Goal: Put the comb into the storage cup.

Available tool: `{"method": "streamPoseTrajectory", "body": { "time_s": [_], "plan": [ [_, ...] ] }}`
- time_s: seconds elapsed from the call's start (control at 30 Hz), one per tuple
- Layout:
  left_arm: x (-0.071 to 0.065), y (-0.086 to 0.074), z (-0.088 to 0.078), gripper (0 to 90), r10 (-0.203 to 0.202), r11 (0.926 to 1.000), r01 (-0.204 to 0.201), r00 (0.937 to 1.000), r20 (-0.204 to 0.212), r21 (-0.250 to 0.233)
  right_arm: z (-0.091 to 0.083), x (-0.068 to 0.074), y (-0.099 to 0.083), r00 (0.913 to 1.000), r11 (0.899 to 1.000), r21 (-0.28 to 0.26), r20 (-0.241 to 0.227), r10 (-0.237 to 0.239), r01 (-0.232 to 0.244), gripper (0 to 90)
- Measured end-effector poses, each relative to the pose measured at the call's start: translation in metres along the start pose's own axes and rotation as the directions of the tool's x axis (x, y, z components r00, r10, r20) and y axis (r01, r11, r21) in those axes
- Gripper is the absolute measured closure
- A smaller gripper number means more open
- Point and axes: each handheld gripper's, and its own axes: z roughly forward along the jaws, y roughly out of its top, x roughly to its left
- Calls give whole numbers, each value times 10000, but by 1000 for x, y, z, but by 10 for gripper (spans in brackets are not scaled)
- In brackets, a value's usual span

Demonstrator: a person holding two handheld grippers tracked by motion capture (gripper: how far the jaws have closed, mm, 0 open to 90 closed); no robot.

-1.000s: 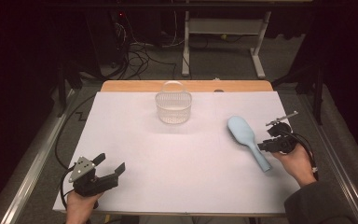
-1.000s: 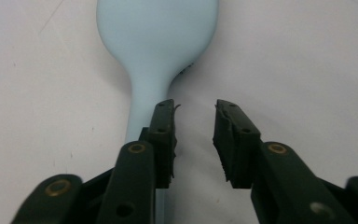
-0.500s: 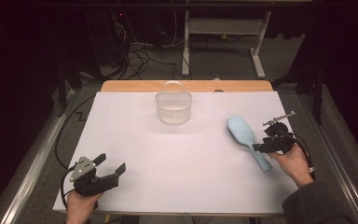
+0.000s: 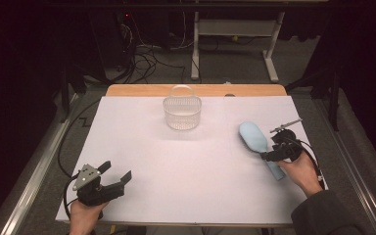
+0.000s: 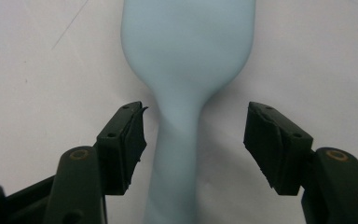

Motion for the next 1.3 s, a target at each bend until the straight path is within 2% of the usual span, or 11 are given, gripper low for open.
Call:
{"method": "streamPoseTrajectory", "body": {
  "time_s": [0.17,0.5,0.8,1.3],
  "plan": [
    [0,0,0,138,14,10000,-14,10000,12,15,6,4,2,10000,9999,124,52,-71,70,390],
    [0,0,0,138,-33,10000,33,10000,-52,-18,15,6,5,10000,10000,79,91,14,-15,413],
    [0,0,0,138,-19,10000,19,10000,-48,-8,23,7,8,9997,9996,251,192,147,-152,441],
    [-1,0,0,138,46,10000,-46,10000,-9,59,26,10,12,9988,9987,424,419,270,-288,543]
  ]
}}
